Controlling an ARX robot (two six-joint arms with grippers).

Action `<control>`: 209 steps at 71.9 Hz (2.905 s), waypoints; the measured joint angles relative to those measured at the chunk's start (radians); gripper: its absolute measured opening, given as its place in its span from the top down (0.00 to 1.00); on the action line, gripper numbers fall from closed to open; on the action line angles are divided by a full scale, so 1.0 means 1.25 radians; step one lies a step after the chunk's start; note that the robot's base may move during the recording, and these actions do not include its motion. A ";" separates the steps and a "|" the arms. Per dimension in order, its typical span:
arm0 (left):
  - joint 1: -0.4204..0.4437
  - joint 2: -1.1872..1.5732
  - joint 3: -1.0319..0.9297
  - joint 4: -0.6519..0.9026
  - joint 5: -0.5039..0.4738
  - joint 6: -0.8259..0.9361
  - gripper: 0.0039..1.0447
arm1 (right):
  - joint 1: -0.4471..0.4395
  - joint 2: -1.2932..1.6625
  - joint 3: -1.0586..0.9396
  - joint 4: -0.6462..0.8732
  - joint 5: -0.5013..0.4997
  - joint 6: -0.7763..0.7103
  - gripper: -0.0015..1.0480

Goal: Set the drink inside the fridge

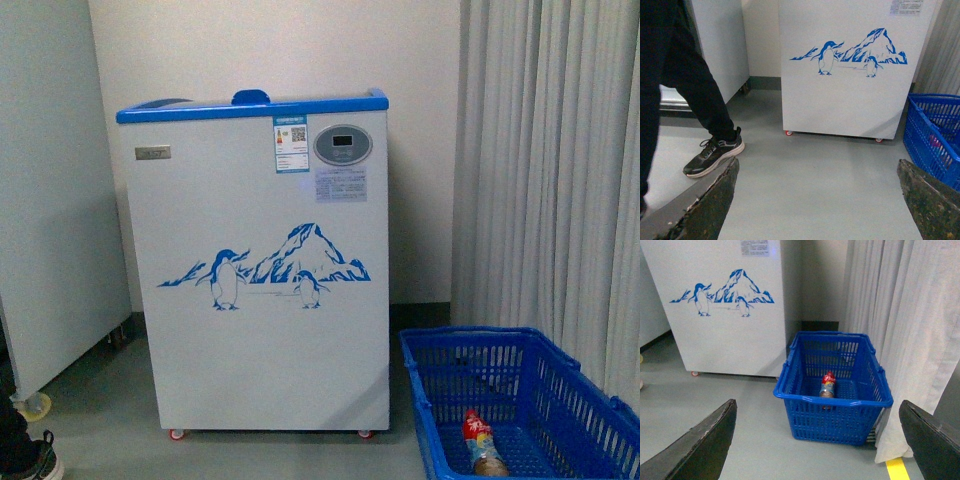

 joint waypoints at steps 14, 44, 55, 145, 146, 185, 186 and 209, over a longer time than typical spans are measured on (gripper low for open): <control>0.000 0.000 0.000 0.000 0.000 0.000 0.08 | 0.000 0.000 0.000 0.000 0.000 0.000 0.07; 0.000 0.000 0.000 0.000 0.000 0.000 0.08 | 0.000 0.000 0.000 0.000 0.000 0.000 0.07; 0.000 0.000 0.000 0.000 0.000 0.000 0.08 | 0.000 0.000 0.000 0.000 -0.001 0.000 0.07; 0.000 0.000 0.000 0.000 0.000 0.000 0.08 | 0.000 0.000 0.000 0.000 -0.002 0.000 0.07; 0.000 0.000 0.000 0.000 0.000 0.000 0.08 | 0.000 0.000 0.000 0.000 -0.002 0.000 0.07; 0.000 0.000 0.000 0.000 0.000 0.000 0.08 | -0.102 0.753 0.195 -0.066 0.059 0.066 0.07; 0.000 0.000 0.000 0.000 0.000 0.000 0.08 | -0.108 0.781 0.202 -0.049 0.057 0.064 0.07; 0.000 0.000 0.000 0.000 0.000 0.000 0.08 | -0.145 1.575 0.494 0.286 0.034 -0.029 0.07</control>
